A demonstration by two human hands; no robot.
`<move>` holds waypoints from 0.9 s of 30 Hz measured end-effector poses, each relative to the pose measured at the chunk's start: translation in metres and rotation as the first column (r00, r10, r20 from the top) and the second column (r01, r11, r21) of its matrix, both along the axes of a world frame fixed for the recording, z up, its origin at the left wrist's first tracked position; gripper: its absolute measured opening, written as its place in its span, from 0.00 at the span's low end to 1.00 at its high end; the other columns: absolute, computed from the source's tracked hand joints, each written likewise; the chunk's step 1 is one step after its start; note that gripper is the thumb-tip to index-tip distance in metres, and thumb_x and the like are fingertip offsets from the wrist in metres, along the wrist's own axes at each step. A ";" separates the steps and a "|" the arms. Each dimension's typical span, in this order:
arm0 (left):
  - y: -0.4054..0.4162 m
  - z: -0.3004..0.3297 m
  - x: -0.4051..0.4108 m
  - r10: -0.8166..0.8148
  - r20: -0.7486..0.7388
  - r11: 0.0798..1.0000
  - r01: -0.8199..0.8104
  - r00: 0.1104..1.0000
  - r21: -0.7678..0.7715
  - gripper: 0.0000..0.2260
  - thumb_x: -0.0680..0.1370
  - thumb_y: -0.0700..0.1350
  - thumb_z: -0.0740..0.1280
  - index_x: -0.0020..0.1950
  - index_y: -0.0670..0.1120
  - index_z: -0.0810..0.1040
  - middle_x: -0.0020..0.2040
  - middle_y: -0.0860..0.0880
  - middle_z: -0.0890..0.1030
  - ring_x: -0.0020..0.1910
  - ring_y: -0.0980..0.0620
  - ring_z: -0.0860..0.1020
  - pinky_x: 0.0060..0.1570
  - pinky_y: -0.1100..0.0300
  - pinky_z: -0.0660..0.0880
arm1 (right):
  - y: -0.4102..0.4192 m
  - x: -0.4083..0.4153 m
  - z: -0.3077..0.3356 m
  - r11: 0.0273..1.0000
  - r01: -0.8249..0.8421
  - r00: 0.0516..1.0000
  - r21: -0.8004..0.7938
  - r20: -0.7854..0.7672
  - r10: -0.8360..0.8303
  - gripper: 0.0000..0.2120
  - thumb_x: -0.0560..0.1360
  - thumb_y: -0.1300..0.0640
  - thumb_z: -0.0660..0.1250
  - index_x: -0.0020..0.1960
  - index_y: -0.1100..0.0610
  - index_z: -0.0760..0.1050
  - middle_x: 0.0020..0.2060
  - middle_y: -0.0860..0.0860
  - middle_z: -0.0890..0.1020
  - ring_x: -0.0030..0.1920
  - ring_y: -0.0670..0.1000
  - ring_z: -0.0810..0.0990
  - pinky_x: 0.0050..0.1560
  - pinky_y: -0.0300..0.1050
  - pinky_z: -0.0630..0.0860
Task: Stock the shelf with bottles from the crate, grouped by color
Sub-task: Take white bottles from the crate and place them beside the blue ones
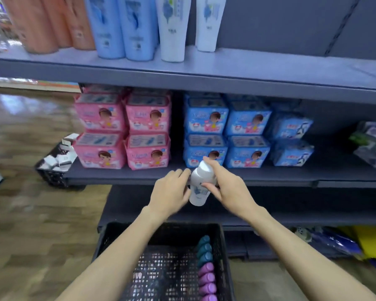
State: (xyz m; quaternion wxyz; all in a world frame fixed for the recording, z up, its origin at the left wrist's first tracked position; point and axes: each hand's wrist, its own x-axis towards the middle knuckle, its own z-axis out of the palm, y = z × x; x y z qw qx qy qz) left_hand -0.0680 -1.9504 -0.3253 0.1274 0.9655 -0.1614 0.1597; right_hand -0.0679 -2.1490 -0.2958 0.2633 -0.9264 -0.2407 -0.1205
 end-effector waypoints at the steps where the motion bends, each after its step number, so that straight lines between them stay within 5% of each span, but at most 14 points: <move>1: 0.001 0.008 0.000 -0.011 0.021 1.000 0.011 1.000 0.008 0.12 0.72 0.47 0.63 0.55 0.48 0.71 0.44 0.52 0.75 0.43 0.49 0.74 0.30 0.57 0.66 | -0.002 0.001 0.008 1.000 0.000 1.000 0.000 -0.014 0.000 0.31 0.78 0.49 0.68 0.77 0.46 0.59 0.51 0.48 0.80 0.44 0.51 0.78 0.48 0.51 0.77; 9: -0.003 0.090 0.010 -0.050 0.161 0.996 0.037 0.986 0.085 0.12 0.74 0.47 0.63 0.56 0.48 0.71 0.44 0.51 0.75 0.43 0.48 0.75 0.30 0.55 0.66 | -0.011 0.009 0.093 1.000 0.016 0.999 -0.018 0.050 -0.015 0.31 0.77 0.48 0.69 0.75 0.44 0.58 0.45 0.42 0.77 0.44 0.48 0.77 0.47 0.48 0.75; 13: -0.003 0.142 0.019 -0.087 0.297 0.993 0.058 0.951 0.106 0.11 0.72 0.45 0.65 0.53 0.47 0.72 0.42 0.51 0.74 0.40 0.47 0.75 0.27 0.55 0.68 | -0.016 0.019 0.152 1.000 -0.014 0.998 0.026 0.064 0.012 0.31 0.75 0.47 0.70 0.72 0.40 0.59 0.40 0.50 0.82 0.41 0.52 0.81 0.49 0.54 0.78; 18: -0.006 0.216 0.025 -0.102 0.466 0.994 0.066 0.879 0.092 0.09 0.72 0.48 0.64 0.49 0.45 0.70 0.41 0.49 0.77 0.39 0.44 0.78 0.27 0.55 0.67 | -0.018 0.029 0.233 0.986 -0.106 0.989 0.128 0.112 0.092 0.30 0.73 0.49 0.73 0.70 0.40 0.64 0.46 0.50 0.84 0.41 0.49 0.83 0.51 0.52 0.80; 27: -0.008 0.332 0.048 -0.025 0.554 0.999 0.043 0.832 -0.020 0.07 0.73 0.45 0.63 0.44 0.48 0.64 0.39 0.52 0.76 0.35 0.45 0.74 0.31 0.55 0.68 | -0.010 0.051 0.348 0.967 -0.187 0.975 0.175 0.152 0.161 0.29 0.74 0.52 0.73 0.70 0.44 0.65 0.51 0.50 0.84 0.48 0.50 0.83 0.49 0.50 0.82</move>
